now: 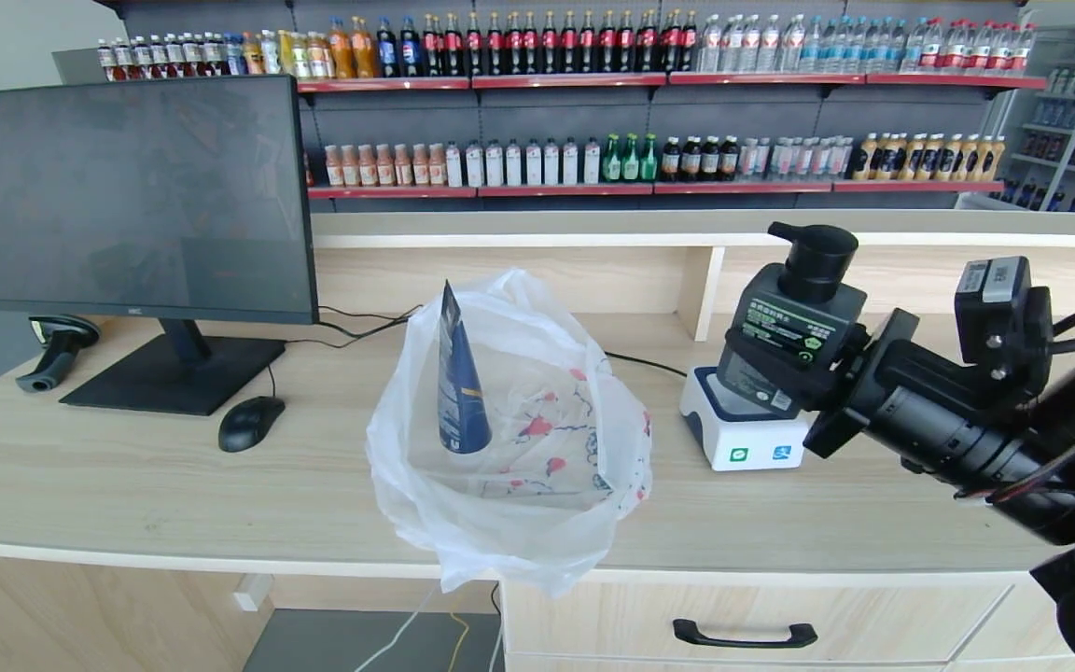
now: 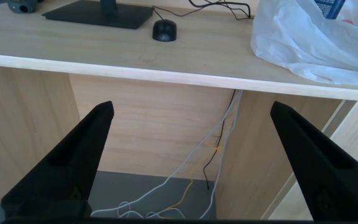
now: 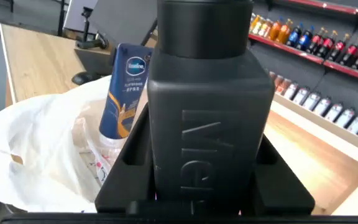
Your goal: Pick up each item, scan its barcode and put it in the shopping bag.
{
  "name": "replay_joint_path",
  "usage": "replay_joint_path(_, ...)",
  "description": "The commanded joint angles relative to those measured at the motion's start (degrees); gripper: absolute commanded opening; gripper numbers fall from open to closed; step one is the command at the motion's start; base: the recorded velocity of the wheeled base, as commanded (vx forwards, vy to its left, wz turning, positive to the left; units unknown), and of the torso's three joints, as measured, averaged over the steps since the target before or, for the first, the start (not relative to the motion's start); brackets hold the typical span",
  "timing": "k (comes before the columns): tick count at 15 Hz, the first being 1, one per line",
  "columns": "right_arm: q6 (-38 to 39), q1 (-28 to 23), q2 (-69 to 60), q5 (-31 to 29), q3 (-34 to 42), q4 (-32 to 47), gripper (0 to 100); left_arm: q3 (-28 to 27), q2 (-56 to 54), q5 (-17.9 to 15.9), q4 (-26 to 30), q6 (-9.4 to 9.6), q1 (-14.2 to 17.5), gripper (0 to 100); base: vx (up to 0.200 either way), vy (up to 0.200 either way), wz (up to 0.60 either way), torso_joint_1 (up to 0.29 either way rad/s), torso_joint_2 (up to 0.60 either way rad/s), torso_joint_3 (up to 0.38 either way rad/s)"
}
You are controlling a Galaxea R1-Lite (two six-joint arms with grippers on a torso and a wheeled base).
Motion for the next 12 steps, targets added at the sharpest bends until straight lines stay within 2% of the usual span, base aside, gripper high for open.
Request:
replay_joint_path(1,6.1,-0.1,-0.3,-6.0,1.9,-0.1,0,0.0,0.0,0.0,0.0,-0.01,0.0,100,0.000,0.000,0.00,0.000,0.00,0.000)
replay_joint_path(3,10.3,-0.1,-0.1,-10.3,5.0,-0.1,0,0.0,0.0,0.0,0.0,-0.01,0.0,100,0.000,0.000,0.00,0.000,0.00,0.000)
replay_joint_path(7,3.4,-0.1,0.0,-11.8,8.7,-0.1,0,0.0,0.0,0.0,0.0,-0.01,0.0,100,0.000,0.000,0.00,0.000,0.00,0.000)
replay_joint_path(12,3.3,-2.3,0.4,-11.9,9.3,-0.1,0,0.0,0.0,0.1,0.0,-0.01,0.0,100,0.000,0.000,0.00,0.000,0.00,0.000)
